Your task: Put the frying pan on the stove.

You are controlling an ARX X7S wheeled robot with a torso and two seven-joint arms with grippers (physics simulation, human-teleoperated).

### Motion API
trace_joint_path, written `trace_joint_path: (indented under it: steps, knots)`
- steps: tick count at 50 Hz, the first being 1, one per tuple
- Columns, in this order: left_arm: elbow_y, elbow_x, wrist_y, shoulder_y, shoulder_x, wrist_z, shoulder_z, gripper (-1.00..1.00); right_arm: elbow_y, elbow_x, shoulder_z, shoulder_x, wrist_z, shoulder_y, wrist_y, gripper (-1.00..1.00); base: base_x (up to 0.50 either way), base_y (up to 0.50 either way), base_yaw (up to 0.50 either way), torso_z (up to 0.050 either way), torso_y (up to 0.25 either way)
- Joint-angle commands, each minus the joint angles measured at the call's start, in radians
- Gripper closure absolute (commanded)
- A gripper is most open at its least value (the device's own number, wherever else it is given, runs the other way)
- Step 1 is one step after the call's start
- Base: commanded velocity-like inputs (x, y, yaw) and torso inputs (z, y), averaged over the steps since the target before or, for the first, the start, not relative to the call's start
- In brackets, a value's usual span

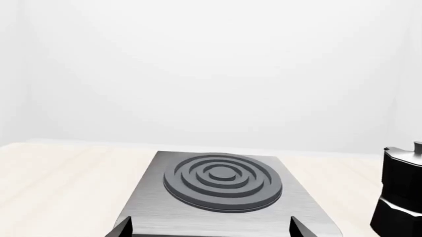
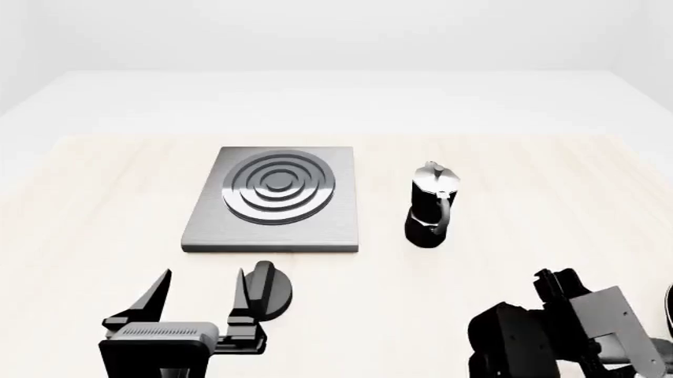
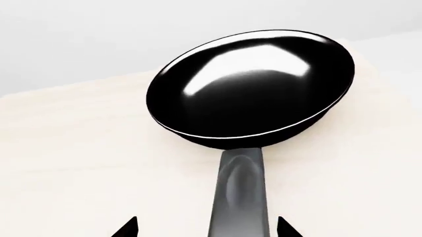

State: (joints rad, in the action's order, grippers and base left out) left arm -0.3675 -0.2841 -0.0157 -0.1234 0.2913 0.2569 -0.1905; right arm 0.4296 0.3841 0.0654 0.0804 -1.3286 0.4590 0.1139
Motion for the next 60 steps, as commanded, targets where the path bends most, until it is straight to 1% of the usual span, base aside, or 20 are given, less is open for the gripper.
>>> trace_joint_path:
  steps: [1, 12, 22, 31, 42, 43, 48, 60]
  knots:
    - [0.003, -0.001, 0.002, 0.002, 0.003, 0.004, -0.004, -1.0, -0.014, 0.04, 0.007, 0.009, -0.01, -0.004, -0.033, -1.0, 0.0, 0.0, 0.0, 0.0, 0.0]
    - [0.002, 0.0, 0.004, 0.0, 0.006, 0.009, -0.009, -1.0, -0.074, 0.052, 0.008, 0.019, -0.036, -0.035, -0.061, -1.0, 0.0, 0.0, 0.0, 0.0, 0.0]
    - [0.001, -0.003, 0.006, -0.001, 0.009, 0.011, -0.011, -1.0, -0.025, 0.099, 0.026, 0.007, -0.008, -0.027, -0.043, -1.0, 0.0, 0.0, 0.0, 0.0, 0.0]
    - [0.005, -0.004, 0.007, 0.002, 0.011, 0.015, -0.013, -1.0, -0.032, 0.137, 0.043, 0.008, -0.004, -0.039, -0.04, -1.0, 0.0, 0.0, 0.0, 0.0, 0.0]
    - [0.01, -0.004, 0.007, 0.006, 0.013, 0.018, -0.019, -1.0, -0.011, 0.119, 0.035, 0.012, -0.021, -0.038, -0.026, -1.0, 0.0, 0.0, 0.0, 0.0, 0.0]
    - [0.009, -0.004, 0.006, 0.005, 0.014, 0.019, -0.018, -1.0, -0.01, 0.113, 0.028, 0.014, -0.018, -0.038, -0.024, 1.0, 0.0, 0.0, 0.0, 0.0, 0.0]
    - [0.005, -0.004, 0.007, 0.003, 0.016, 0.021, -0.019, -1.0, -0.007, 0.114, 0.024, 0.012, -0.017, -0.04, -0.016, 1.0, 0.0, 0.0, 0.0, 0.0, 0.0]
    - [-0.002, -0.011, 0.008, 0.002, 0.022, 0.026, -0.019, -1.0, -0.088, 0.083, -0.011, 0.022, -0.05, -0.055, -0.041, 1.0, 0.0, 0.0, 0.0, 0.0, 0.0]
